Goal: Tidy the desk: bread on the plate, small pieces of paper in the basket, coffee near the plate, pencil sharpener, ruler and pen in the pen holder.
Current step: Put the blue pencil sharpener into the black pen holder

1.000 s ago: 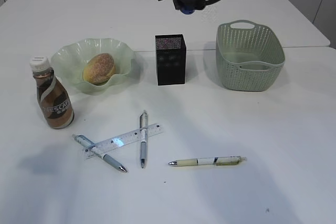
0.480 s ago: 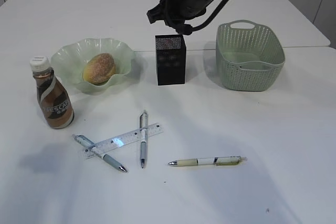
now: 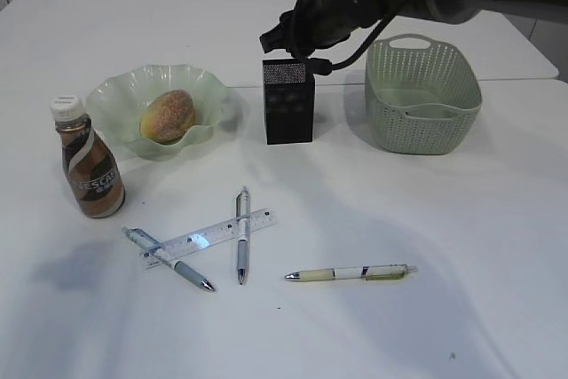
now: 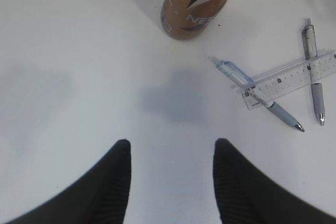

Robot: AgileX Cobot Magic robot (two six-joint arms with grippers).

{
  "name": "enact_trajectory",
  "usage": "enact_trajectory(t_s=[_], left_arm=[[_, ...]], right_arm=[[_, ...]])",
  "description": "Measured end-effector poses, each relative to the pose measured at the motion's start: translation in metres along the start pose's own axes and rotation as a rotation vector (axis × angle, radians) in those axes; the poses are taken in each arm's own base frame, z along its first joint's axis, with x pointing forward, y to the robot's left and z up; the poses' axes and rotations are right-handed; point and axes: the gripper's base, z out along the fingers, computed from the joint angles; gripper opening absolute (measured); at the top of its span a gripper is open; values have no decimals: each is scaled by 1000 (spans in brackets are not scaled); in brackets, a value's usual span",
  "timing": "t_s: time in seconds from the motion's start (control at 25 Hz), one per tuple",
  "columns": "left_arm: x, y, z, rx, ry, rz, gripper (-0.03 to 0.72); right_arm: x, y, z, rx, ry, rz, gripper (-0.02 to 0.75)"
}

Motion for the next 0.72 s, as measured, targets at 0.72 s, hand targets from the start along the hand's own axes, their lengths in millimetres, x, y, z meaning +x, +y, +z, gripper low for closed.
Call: enact_trajectory(t_s=[0.72], left_arm=[[-1,0,0,-4,-11,3,349]], right_arm=[[14,9,30,-40,-67,-10,334]])
